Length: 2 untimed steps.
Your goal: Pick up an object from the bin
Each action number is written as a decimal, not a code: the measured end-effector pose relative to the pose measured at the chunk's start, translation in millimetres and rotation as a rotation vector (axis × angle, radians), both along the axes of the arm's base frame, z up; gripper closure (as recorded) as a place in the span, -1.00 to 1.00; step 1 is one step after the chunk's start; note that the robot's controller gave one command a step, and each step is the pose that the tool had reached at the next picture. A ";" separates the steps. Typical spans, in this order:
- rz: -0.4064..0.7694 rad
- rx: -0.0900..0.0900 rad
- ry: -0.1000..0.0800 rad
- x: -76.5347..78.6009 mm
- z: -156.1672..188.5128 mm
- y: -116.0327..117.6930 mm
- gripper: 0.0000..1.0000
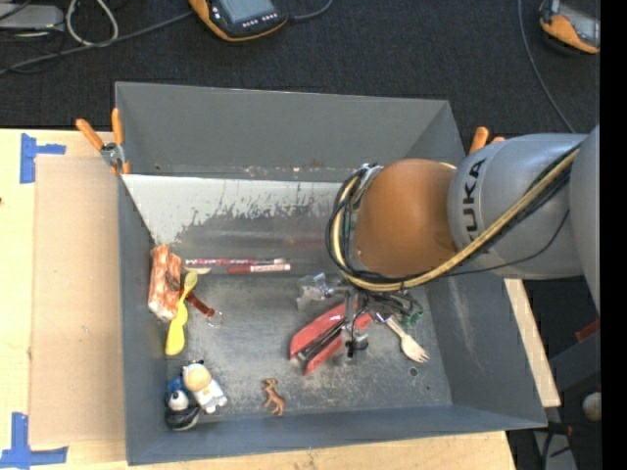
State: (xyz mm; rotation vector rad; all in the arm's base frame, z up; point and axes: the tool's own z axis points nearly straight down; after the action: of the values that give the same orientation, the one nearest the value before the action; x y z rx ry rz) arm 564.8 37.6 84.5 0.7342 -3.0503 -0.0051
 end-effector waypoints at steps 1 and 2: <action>0.208 0.005 0.000 9.5 -13.7 -14.6 1.00; 0.207 0.005 0.000 9.5 -13.3 -14.7 1.00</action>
Offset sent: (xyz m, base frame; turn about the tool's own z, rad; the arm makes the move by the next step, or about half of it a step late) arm 0.0000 0.0000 0.0000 0.0000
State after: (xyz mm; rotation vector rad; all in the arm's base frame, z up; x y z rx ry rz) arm 574.3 22.9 71.1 1.0455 -2.9595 -0.0126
